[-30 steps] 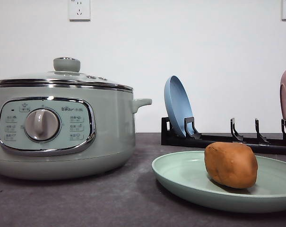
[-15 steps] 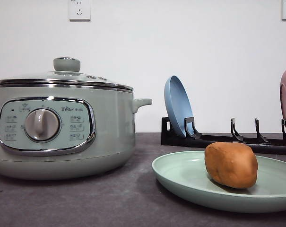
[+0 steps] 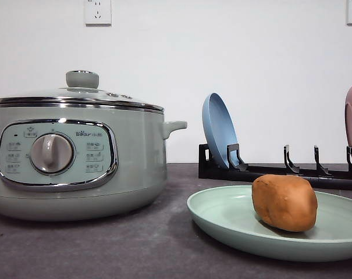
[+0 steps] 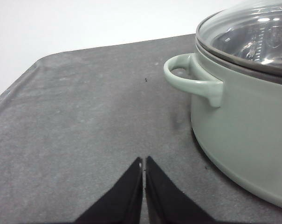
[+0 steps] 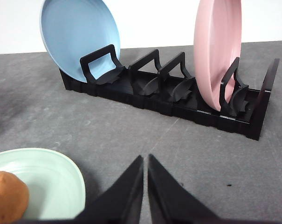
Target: Transfer potato from steamer to green plate
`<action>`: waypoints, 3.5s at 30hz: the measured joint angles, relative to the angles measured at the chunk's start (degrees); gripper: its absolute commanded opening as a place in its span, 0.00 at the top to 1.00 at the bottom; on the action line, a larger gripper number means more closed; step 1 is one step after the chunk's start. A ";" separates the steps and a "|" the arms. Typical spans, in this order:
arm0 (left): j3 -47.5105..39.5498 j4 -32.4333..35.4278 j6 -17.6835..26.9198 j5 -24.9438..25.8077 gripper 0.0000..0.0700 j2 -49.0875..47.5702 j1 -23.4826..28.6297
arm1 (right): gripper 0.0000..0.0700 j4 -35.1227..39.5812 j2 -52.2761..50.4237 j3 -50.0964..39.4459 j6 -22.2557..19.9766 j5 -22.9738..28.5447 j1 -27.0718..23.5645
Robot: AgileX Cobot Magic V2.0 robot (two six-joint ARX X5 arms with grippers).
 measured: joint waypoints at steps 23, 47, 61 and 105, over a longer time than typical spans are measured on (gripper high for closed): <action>0.00 0.00 0.00 0.00 1.00 0.00 0.00 | 0.99 0.00 0.00 0.01 0.00 0.00 0.00; 0.00 0.00 0.00 0.00 1.00 0.00 0.00 | 1.00 0.00 0.00 0.01 0.00 0.00 0.00; 0.00 0.00 0.00 0.00 1.00 0.00 0.00 | 0.99 0.00 0.00 0.01 0.00 0.00 0.00; 0.02 0.00 0.00 0.00 1.00 0.00 0.00 | 1.00 0.00 0.00 0.00 0.01 0.00 0.00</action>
